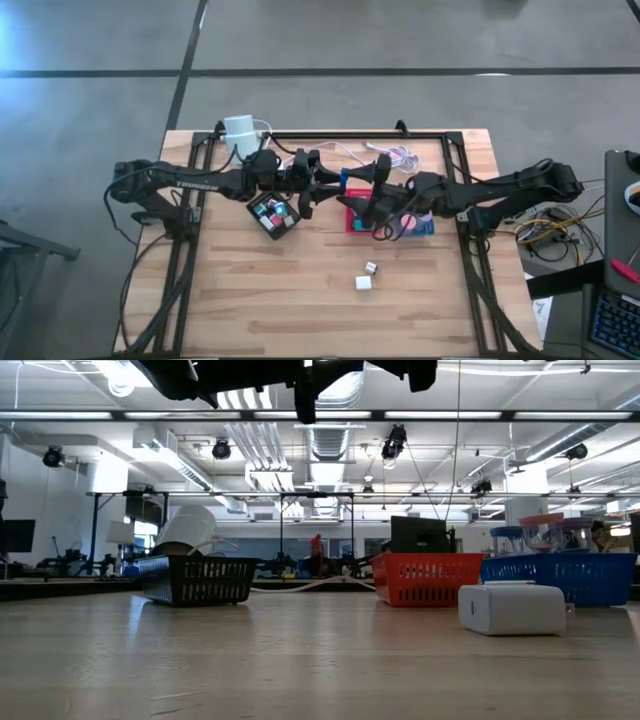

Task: Pick & Place Office items
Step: Put the dark blue digital clock into the red bin

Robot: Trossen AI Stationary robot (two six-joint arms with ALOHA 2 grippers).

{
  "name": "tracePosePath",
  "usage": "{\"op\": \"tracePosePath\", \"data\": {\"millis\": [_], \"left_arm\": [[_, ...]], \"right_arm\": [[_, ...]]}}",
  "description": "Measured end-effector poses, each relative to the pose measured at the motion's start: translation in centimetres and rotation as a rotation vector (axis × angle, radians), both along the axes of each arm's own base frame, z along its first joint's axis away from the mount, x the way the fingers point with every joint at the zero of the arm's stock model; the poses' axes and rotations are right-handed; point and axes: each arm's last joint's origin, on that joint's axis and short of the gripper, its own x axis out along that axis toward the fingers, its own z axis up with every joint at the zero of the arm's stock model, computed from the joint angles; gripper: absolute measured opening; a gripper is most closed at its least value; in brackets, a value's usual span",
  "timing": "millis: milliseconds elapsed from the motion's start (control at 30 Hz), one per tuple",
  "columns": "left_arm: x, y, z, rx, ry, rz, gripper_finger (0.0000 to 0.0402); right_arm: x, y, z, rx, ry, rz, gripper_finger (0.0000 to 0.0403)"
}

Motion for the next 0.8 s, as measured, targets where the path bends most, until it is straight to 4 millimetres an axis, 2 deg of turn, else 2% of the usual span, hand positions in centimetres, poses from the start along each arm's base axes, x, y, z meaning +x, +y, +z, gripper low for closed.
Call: {"op": "tracePosePath", "data": {"millis": [133,400,533,800], "left_arm": [[-0.01,0.00,-0.04,0.000,0.001,0.000,0.0151],[-0.01,0.03,-0.14,-0.001,0.010,-0.003,0.0151],[-0.02,-0.02,-0.16,0.005,0.012,-0.022,0.0155],[-0.30,-0.16,0.09,0.056,0.014,-0.058,0.0240]], "right_arm": [[0.06,0.01,-0.15,0.000,0.008,0.000,0.0348],[0.12,0.00,-0.24,-0.005,0.013,-0.003,0.0282],[0.13,0.00,-0.27,-0.006,0.016,-0.003,0.0282],[0.12,-0.01,-0.29,-0.001,0.016,-0.009,0.0291]]}}
